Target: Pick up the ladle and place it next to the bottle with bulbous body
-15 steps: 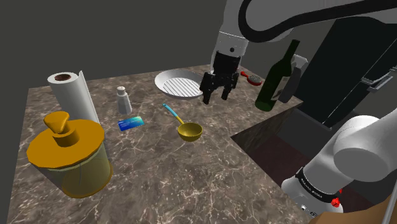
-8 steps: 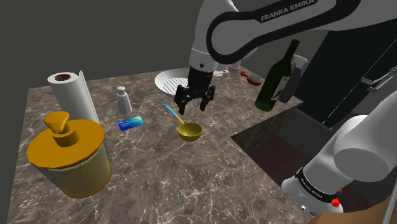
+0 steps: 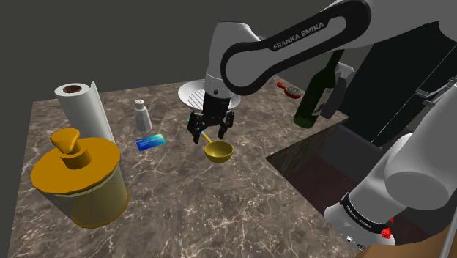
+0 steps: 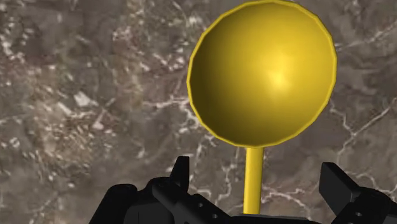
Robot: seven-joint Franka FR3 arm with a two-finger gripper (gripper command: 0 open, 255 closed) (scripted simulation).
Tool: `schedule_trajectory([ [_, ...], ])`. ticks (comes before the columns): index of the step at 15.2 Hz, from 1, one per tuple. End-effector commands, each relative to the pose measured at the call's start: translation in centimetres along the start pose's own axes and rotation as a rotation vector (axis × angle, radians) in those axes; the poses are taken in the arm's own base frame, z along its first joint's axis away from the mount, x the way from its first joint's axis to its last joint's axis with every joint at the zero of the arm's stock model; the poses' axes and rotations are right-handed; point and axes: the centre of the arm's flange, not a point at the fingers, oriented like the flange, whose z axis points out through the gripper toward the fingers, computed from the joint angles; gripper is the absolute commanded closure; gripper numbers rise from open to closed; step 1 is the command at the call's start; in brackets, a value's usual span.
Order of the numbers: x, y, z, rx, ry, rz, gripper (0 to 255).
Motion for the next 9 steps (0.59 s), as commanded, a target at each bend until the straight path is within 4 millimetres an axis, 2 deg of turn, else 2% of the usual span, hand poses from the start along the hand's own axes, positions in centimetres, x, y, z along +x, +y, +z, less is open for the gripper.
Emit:
schedule_trajectory([
  [1,-0.01,-0.04,1.06,0.000,0.000,0.000,0],
  [9,-0.01,-0.04,1.37,0.000,0.000,0.000,0],
])
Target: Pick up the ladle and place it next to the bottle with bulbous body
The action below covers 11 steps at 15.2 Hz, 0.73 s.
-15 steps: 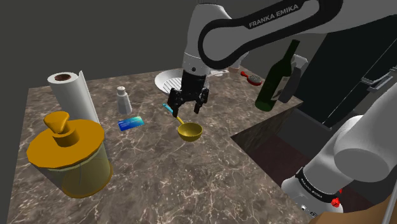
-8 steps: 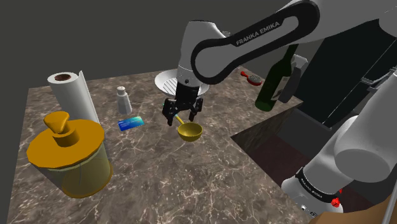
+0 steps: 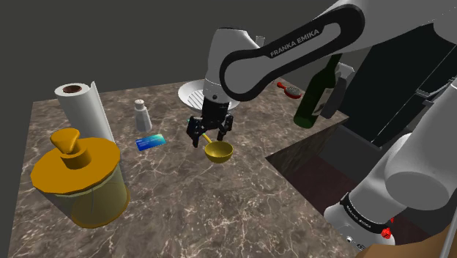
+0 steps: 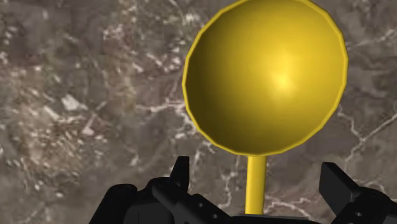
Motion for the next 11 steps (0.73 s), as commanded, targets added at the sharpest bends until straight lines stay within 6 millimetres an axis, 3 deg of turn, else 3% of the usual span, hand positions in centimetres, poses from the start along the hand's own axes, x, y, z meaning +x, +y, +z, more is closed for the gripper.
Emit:
schedule_trajectory([
  [1,0.00,0.00,0.00,0.000,0.000,0.000,0],
  [2,0.00,0.00,0.00,0.000,0.000,0.000,255],
  [11,0.00,0.00,0.00,0.000,0.000,0.000,255],
])
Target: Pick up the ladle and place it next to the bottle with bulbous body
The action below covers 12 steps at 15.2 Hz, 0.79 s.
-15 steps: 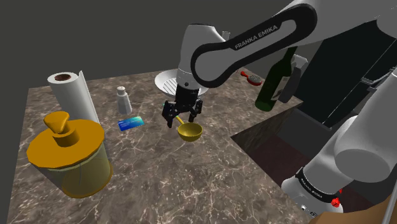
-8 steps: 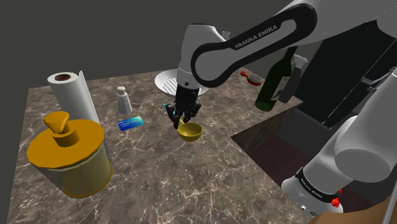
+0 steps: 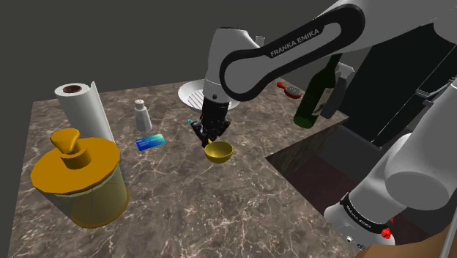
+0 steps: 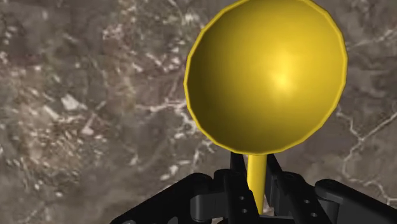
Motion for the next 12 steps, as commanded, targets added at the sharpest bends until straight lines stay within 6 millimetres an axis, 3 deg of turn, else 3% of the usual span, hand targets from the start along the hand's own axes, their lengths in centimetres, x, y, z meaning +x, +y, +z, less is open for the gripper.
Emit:
schedule_trajectory([
  [1,0.0,0.0,-0.5,-0.001,-0.001,0.001,255],
  [12,-0.5,-1.0,-6.2,-0.001,-0.001,0.001,255],
])
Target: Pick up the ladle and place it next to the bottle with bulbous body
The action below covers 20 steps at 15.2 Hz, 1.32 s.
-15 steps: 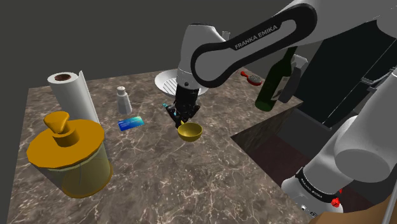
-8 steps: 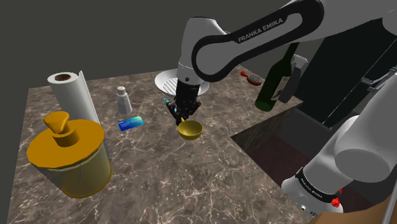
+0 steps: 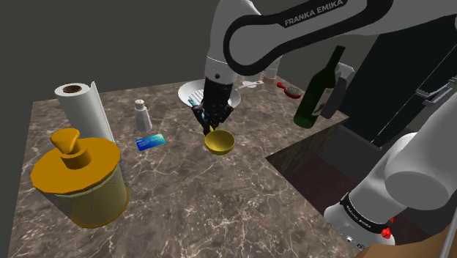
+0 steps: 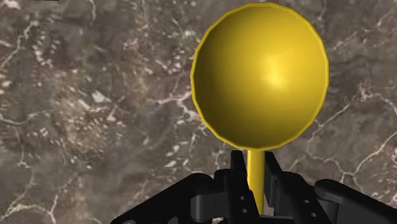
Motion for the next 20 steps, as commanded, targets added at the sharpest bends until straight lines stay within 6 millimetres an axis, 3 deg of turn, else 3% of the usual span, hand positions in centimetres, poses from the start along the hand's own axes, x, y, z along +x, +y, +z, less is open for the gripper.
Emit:
schedule_trajectory([
  [1,0.0,-0.2,-1.1,0.000,0.000,0.000,255],
  [20,-0.8,-1.8,-11.0,0.000,0.000,0.000,255],
])
